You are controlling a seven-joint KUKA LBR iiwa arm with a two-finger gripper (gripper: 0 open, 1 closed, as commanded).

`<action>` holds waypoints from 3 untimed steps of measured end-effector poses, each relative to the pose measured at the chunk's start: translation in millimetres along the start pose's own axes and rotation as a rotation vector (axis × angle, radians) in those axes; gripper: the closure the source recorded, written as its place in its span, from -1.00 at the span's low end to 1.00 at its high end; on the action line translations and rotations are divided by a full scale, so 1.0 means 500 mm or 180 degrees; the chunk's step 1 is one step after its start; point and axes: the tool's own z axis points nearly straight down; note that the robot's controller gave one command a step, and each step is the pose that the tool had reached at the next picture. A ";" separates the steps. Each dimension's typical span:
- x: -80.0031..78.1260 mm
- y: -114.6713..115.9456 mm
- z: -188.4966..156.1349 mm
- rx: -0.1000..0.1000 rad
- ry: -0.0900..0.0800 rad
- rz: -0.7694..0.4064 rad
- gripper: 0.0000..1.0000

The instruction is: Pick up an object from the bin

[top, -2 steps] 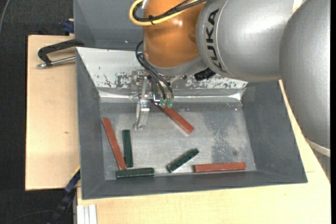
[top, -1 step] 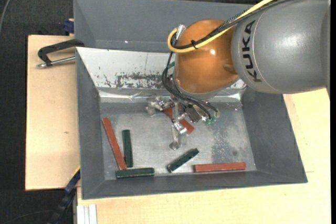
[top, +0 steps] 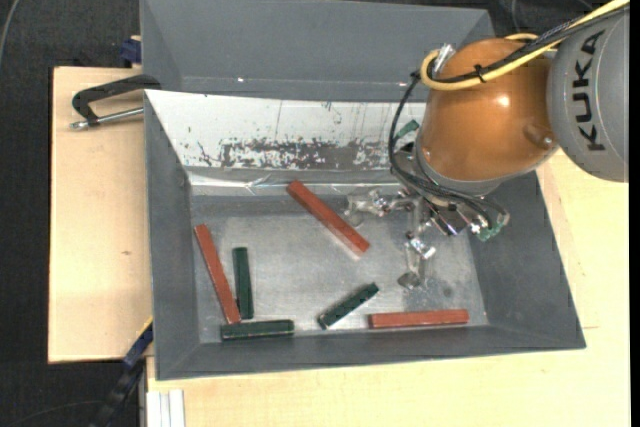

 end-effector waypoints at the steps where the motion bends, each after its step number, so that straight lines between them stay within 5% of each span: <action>1: -0.031 -0.036 0.227 -0.0017 -0.0004 0.1441 -1.00; 2: -0.111 -0.150 0.225 -0.0002 -0.0029 0.1263 -1.00; 3: -0.108 -0.147 0.225 -0.0010 -0.0014 0.1262 1.00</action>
Offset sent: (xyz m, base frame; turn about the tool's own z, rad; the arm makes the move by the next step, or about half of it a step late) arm 0.0216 -0.0083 -0.1149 0.4527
